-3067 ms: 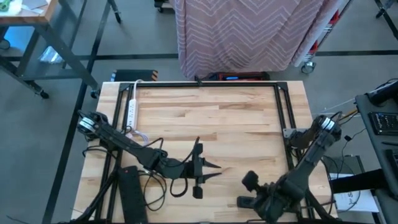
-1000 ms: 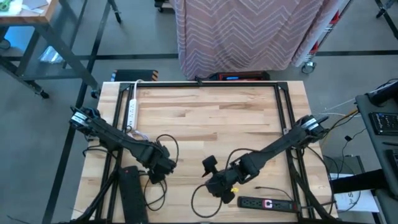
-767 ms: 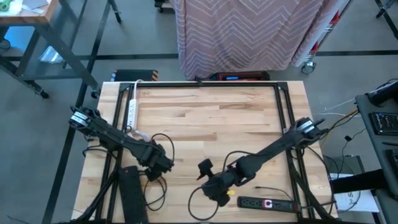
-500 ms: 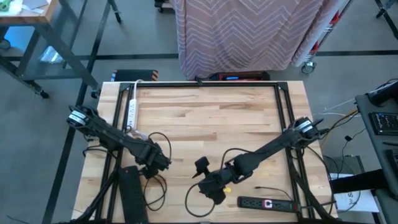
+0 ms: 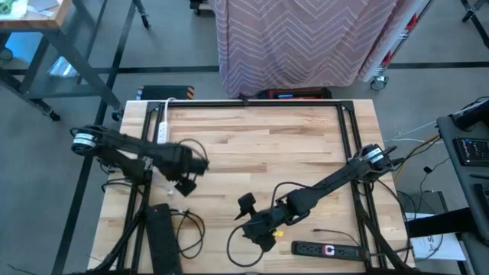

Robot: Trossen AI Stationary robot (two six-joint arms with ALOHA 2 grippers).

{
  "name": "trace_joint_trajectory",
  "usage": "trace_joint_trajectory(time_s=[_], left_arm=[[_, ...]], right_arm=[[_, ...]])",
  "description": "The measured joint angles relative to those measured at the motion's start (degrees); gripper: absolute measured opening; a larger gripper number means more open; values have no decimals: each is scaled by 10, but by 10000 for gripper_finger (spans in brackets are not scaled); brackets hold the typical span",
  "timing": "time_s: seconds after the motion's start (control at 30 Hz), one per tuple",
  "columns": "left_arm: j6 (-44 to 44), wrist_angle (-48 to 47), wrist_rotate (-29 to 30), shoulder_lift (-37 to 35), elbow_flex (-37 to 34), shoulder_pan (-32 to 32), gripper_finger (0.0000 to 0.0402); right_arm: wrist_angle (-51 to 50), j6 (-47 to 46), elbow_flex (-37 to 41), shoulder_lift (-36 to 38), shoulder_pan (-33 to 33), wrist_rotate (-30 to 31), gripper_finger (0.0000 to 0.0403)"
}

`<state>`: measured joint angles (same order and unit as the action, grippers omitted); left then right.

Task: Insert USB
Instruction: Insert the white charger cable into the pink charger adapter

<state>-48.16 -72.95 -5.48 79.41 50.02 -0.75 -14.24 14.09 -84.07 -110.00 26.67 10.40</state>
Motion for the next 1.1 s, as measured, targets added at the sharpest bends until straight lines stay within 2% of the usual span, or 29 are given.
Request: trace_joint_trajectory(time_s=[0.27, 0.53, 0.77, 1.1], left_arm=[[156, -94, 5, 40, 38, 153, 220], [237, -133, 49, 99, 38, 252, 220], [272, -135, 66, 139, 30, 271, 218], [270, -113, 62, 146, -40, 270, 226]], right_arm=[[0, -26, 0, 0, 9, 1, 321], [-2, -53, 0, -4, 18, 1, 321], [-7, -67, 1, -10, 25, 1, 320], [-9, -85, 3, -17, 28, 1, 322]])
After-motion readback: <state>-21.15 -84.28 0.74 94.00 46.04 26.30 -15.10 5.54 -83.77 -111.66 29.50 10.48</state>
